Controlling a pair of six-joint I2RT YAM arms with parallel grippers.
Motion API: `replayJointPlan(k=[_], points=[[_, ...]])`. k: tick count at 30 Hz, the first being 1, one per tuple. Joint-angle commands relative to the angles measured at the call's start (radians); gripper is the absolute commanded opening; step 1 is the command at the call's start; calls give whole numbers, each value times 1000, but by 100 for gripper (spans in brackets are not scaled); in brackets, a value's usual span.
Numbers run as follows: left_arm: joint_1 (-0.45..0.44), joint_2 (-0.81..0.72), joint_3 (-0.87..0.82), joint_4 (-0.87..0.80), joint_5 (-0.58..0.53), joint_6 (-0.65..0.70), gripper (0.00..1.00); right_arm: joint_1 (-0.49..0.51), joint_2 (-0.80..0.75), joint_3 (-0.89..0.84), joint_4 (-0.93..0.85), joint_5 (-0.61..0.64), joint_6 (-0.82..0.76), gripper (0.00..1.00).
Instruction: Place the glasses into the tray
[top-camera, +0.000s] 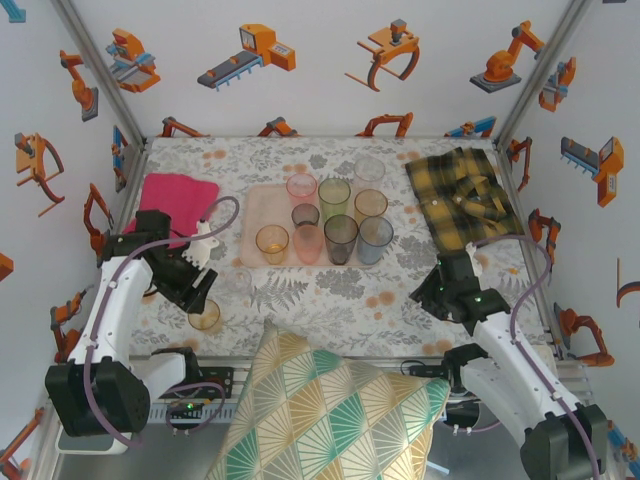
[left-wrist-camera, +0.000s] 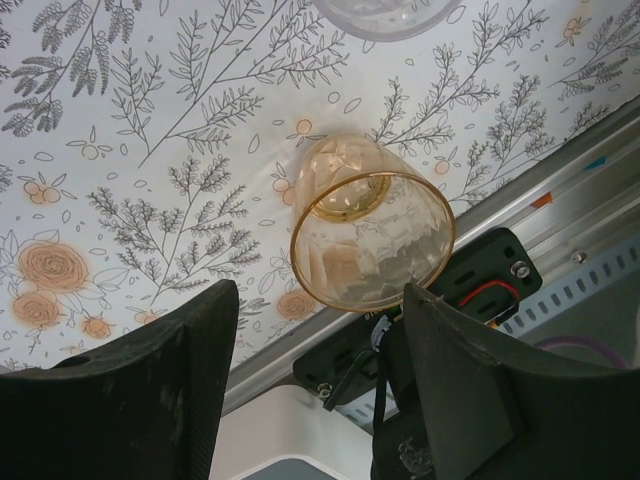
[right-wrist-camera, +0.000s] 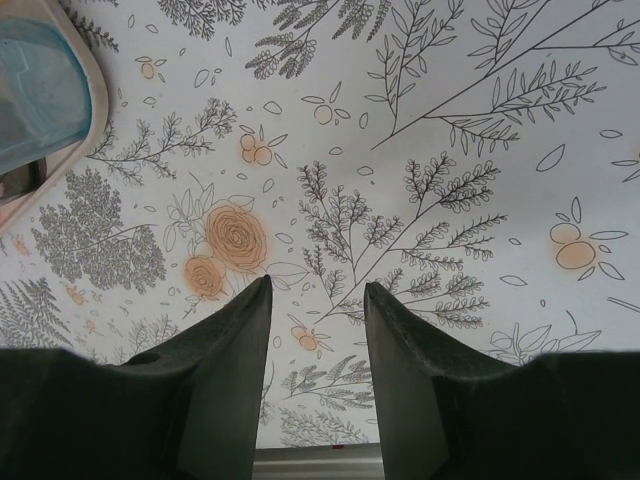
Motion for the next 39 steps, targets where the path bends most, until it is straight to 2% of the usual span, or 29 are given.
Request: replayJointPlan(k=[1,9,20,25,33,39], points=[[3,1,-8,44,29,-8,61,-8,-3,-15,16,3,-3,42],[-9,57,-25,63,59,3,59,-8,-3,-20,19,0,-2,42],[-36,51,-125,175,-31,45,57,-7,-1,-29,27,-1,1,42],[-37,41,-137,200,-31,34,53,-7,-2,-30,27,-3,1,42],[-43,59,-142,216,-20,23,40,-8,-5,-30,26,-4,3,42],[-49,52,-152,229,-29,20,38,-8,-3,-30,27,-2,3,42]])
